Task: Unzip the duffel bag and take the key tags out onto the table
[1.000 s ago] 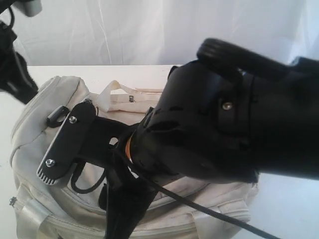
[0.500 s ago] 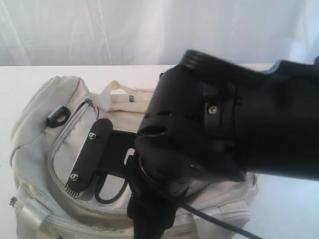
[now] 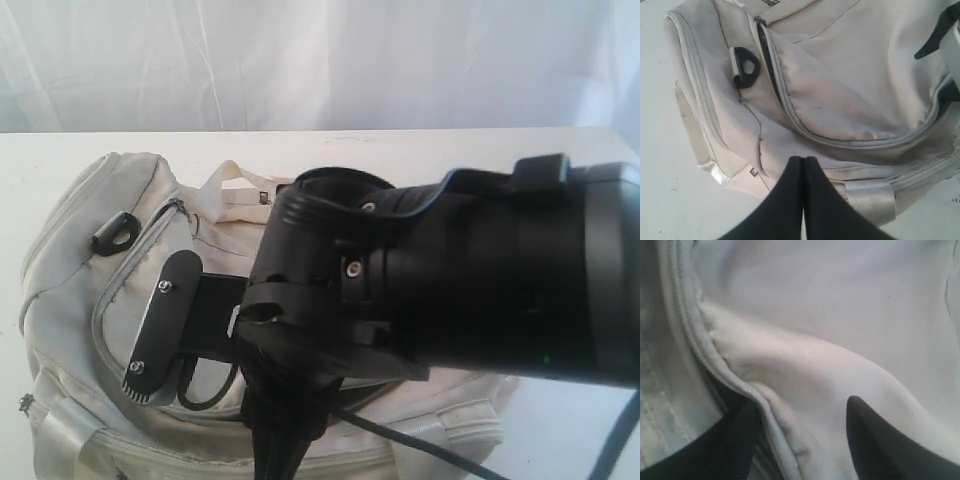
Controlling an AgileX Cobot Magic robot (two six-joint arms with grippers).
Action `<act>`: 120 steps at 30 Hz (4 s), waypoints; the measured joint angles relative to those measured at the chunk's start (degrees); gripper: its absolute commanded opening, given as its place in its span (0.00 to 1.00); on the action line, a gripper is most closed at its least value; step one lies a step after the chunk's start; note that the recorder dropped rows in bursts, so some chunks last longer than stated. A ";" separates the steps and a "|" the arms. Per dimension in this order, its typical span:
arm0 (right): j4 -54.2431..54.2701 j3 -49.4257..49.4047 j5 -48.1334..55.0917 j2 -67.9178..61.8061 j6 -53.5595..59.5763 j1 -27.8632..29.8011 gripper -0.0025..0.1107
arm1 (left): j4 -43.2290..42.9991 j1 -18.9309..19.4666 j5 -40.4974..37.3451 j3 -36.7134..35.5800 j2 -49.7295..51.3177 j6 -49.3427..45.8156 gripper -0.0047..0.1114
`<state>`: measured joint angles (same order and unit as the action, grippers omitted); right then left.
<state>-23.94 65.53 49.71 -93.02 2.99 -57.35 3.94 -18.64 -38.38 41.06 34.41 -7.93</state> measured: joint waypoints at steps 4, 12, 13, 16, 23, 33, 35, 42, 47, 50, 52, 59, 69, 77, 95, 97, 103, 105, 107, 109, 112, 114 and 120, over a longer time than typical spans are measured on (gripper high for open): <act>-0.55 0.00 -0.66 -1.50 -1.39 0.00 0.35 | 0.36 0.00 0.00 0.00 0.00 0.00 0.04; -8.45 0.12 -2.93 -2.40 -10.50 0.39 0.02 | 1.18 0.00 0.00 0.00 0.00 0.00 0.04; -9.33 0.37 -3.25 -2.28 -11.62 1.00 0.02 | 1.18 0.00 0.00 0.00 0.00 0.00 0.04; -10.52 1.81 -4.64 -1.70 -12.94 3.74 0.02 | 1.39 0.00 0.10 0.00 0.00 0.00 0.04; -11.03 6.48 -8.55 -1.44 -11.06 12.37 0.02 | 2.36 0.00 0.35 0.00 0.00 0.00 0.04; -12.26 16.30 -13.59 -6.29 -6.61 25.15 0.02 | 2.46 0.00 0.45 0.00 0.00 0.00 0.04; -12.26 18.27 -14.30 -8.16 -5.28 27.22 0.02 | 2.46 0.00 0.45 0.00 0.00 0.00 0.04; -12.26 26.47 -17.71 -16.35 -2.27 32.64 0.02 | 2.46 0.00 0.45 0.00 0.00 -0.10 0.04; -12.26 32.61 -20.33 -22.16 -2.01 35.91 0.02 | 2.46 0.00 0.60 0.00 0.00 -0.10 0.04; -12.26 35.76 -21.30 -25.09 -2.01 37.09 0.02 | 2.46 0.00 0.64 0.00 0.00 -0.10 0.04; -12.26 37.47 -21.68 -26.81 -2.01 37.34 0.02 | 2.46 0.00 0.73 0.00 0.00 -0.10 0.04; -12.14 41.84 -20.71 -28.89 -5.13 37.44 0.30 | 2.85 0.00 2.08 -2.01 0.00 -0.10 0.04; -1.97 44.06 -8.37 -26.71 -5.53 37.71 0.64 | 3.49 0.00 2.76 -2.26 0.00 -0.10 0.04; 16.28 44.23 0.25 -19.68 3.05 37.71 0.61 | 3.53 0.00 2.76 -2.26 0.00 -0.10 0.04; 47.84 38.01 0.25 -23.49 29.54 31.36 0.02 | 3.74 0.00 2.63 -2.26 0.00 -0.10 0.04; 48.09 38.01 -3.52 -25.22 29.54 30.80 0.02 | 3.74 0.00 2.63 -2.26 0.00 -0.10 0.04; 48.18 38.80 -6.59 -30.06 28.32 30.70 0.02 | 3.74 0.00 2.63 -2.26 0.00 -0.10 0.04; 48.18 39.46 -2.18 -31.26 29.09 30.70 0.02 | 3.74 0.00 2.63 -2.26 0.00 -0.10 0.04; 48.07 39.81 2.40 -31.43 31.21 30.70 0.02 | 3.74 0.00 2.63 -2.26 0.00 -0.10 0.04; 48.06 39.86 5.93 -30.59 33.19 30.70 0.02 | 3.74 0.00 2.63 -2.26 0.00 -0.10 0.04; 47.53 39.96 8.24 -27.46 34.15 30.70 0.02 | 3.74 0.00 2.63 -2.26 0.00 -0.10 0.04; 46.79 40.09 9.94 -24.80 34.72 30.70 0.02 | 3.74 0.00 2.63 -2.26 0.00 -0.10 0.04; 44.77 39.08 18.45 -21.36 39.06 29.34 0.02 | 3.74 0.00 2.63 -2.26 0.00 -0.10 0.04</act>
<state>20.83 104.61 68.16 -114.38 42.05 -28.01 7.69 -18.64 -35.75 38.80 34.41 -8.03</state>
